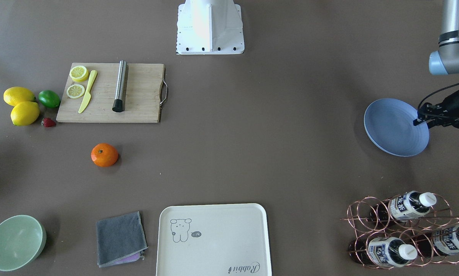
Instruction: Pick orange to plate
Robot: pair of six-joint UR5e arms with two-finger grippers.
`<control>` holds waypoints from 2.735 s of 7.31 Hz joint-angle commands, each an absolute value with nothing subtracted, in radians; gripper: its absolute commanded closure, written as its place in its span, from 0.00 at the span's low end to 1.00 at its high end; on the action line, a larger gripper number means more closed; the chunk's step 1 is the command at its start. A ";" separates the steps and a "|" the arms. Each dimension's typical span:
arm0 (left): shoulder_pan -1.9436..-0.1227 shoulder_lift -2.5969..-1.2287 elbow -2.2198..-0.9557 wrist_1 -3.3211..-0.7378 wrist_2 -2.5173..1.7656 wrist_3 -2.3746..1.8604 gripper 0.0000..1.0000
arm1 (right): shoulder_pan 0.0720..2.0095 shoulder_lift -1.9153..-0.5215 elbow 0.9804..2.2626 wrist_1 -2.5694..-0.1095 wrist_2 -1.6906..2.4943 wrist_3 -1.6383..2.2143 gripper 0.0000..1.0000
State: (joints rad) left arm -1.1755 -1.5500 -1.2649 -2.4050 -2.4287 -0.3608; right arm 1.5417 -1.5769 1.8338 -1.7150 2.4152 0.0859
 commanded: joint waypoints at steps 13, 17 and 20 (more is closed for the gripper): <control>-0.763 -1.848 -1.724 -2.313 -2.158 -1.478 1.00 | 1.137 -1.325 1.833 -1.519 2.283 0.663 0.00; -0.542 -2.069 -1.662 -2.134 -1.890 -1.539 1.00 | 0.980 -1.261 1.793 -1.474 2.174 0.848 0.00; -0.451 -2.115 -1.579 -2.135 -1.768 -1.562 1.00 | 0.957 -1.230 1.715 -1.421 2.161 0.865 0.00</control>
